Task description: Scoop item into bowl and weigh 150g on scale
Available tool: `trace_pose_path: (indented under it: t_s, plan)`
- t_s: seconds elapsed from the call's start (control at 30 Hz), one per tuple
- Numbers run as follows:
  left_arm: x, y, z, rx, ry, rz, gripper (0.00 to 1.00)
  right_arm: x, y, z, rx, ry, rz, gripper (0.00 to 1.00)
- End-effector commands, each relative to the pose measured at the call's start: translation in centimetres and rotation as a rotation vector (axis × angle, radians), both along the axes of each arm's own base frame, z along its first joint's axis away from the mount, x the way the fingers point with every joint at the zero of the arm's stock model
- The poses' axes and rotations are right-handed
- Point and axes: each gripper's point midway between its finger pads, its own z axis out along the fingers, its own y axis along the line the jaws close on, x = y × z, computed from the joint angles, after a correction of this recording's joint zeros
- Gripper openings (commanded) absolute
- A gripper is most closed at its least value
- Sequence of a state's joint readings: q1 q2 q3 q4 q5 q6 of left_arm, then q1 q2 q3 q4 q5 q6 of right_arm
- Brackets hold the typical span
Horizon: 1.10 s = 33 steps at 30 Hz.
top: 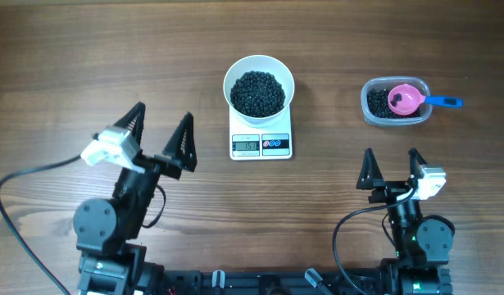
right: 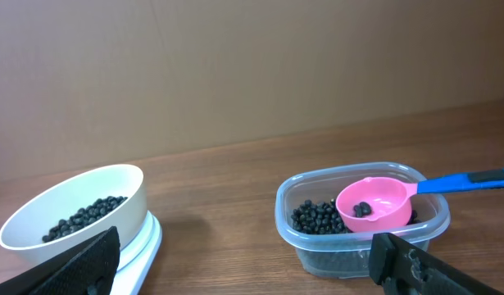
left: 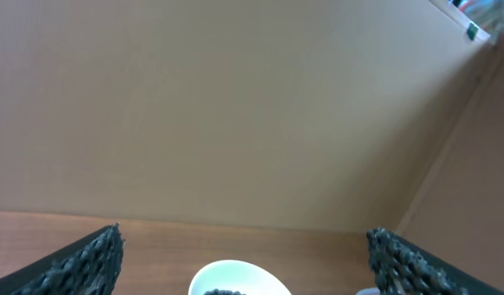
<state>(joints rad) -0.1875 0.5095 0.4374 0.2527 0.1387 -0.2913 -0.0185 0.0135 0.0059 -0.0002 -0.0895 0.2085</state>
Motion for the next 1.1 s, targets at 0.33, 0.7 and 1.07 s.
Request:
trace_pose_path:
  t_s: [0.33,0.7,1.07]
  plan:
    - [-4.4,1.6,-1.4,-0.039,-0.157,0.031,1.00,-0.1,0.1,0.3,0.003,-0.013,0.005,1.00]
    - [-5.4,3.5,-3.3,-0.044,-0.239,0.112,1.00,-0.1,0.1,0.3,0.003,-0.013,0.005,1.00]
    - [-5.3,3.5,-4.2,-0.050,-0.283,0.112,1.00,-0.1,0.1,0.3,0.003,-0.013,0.005,1.00]
